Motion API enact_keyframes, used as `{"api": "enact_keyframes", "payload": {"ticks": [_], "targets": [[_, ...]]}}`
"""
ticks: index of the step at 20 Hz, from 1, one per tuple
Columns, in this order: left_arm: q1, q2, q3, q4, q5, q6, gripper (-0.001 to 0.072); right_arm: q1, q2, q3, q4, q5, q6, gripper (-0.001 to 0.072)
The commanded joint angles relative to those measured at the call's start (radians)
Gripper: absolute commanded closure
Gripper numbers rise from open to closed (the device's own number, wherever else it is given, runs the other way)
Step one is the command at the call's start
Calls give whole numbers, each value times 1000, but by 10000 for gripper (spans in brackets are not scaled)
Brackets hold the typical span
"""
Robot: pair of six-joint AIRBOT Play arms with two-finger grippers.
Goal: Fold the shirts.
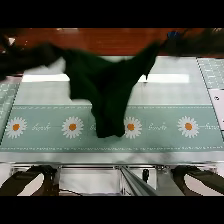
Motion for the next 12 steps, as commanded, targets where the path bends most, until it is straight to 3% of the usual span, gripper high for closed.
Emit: {"api": "enact_keyframes", "payload": {"ticks": [1,5,12], "targets": [[101,78,177,1,34,-10,689,-48,86,381,-149,73,34,692],[152,229,218,67,36,0,689,-48,291,409,-341,102,39,692],[165,547,219,163,13,23,689,-48,507,408,-510,187,70,692]]}}
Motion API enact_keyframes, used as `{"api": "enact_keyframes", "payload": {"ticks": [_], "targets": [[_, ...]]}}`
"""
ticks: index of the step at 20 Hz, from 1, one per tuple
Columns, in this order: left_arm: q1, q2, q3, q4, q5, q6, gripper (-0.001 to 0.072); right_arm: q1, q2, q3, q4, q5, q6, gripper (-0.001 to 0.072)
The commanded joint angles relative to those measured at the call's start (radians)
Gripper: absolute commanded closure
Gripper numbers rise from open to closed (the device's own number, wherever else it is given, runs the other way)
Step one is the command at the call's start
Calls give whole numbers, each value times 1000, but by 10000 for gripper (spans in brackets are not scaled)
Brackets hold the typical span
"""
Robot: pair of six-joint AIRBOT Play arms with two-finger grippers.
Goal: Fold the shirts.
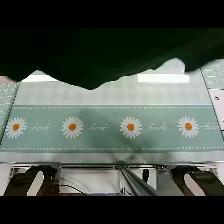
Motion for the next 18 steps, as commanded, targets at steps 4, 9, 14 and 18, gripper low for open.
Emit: {"api": "enact_keyframes", "payload": {"ticks": [4,9,14,18], "targets": [[6,148,2,94,-173,-14,689,-1,84,-45,-137,107,55,692],[6,106,-196,100,-238,-14,689,-1,55,-349,-126,103,84,692],[-8,-37,-528,74,-185,14,688,-1,-148,-601,34,-22,73,692],[-35,-253,-649,74,-21,69,688,-1,-432,-610,255,-142,19,692]]}}
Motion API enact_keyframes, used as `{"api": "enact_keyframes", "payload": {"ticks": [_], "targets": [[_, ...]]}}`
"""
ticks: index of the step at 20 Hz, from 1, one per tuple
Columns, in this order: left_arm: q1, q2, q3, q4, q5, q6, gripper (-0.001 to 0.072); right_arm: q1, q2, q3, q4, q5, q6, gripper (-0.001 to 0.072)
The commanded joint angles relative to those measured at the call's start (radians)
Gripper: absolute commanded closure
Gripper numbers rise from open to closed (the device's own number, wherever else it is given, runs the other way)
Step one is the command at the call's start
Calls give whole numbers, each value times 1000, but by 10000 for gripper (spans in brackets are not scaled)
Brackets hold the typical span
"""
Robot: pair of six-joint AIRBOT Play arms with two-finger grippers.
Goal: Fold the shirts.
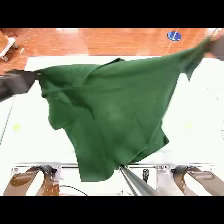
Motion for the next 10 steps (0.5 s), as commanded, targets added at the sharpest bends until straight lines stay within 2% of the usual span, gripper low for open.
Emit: {"api": "enact_keyframes", "payload": {"ticks": [1,4,7,8,9,10], "targets": [[-19,-203,-94,-6,101,35,688,-1,-238,-36,205,-117,-34,692],[-51,-387,-94,-6,106,35,688,-1,-412,-36,293,-171,-34,692],[-77,-531,-93,-6,109,35,688,-1,-528,-36,314,-187,-28,691],[-76,-558,-90,-6,119,35,688,-6,-550,-36,313,-191,-23,642],[-70,-570,-82,-6,133,35,664,-14,-563,-36,314,-190,-14,404],[-55,-573,-64,-5,135,35,468,-30,-566,-36,314,-178,-19,304]]}}
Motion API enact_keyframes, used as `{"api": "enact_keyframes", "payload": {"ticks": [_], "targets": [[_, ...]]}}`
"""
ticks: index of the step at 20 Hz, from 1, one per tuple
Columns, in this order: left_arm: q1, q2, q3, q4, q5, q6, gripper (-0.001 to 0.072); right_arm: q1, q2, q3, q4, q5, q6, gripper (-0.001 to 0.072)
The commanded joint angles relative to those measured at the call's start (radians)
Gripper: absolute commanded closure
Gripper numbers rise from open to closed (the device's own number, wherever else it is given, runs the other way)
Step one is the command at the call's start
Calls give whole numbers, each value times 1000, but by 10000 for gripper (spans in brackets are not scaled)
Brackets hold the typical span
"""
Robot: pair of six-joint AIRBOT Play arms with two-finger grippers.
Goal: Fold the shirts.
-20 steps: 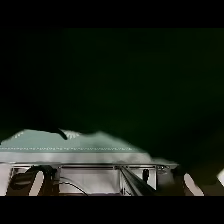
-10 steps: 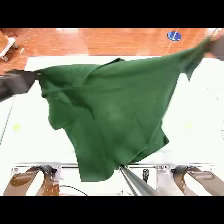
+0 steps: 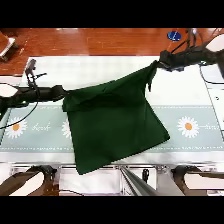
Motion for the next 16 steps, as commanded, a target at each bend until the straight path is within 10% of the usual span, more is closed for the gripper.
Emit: {"api": "enact_keyframes", "payload": {"ticks": [1,5,11,16], "targets": [[29,-71,48,13,8,2,194,-50,-58,6,28,34,6,304],[182,-69,229,123,-195,-2,200,-227,57,-13,-205,372,-81,306],[122,-175,183,102,-509,82,201,-387,401,-614,-355,278,-32,306],[-46,-274,169,110,-302,111,201,-393,477,-869,-275,262,-68,306]]}}
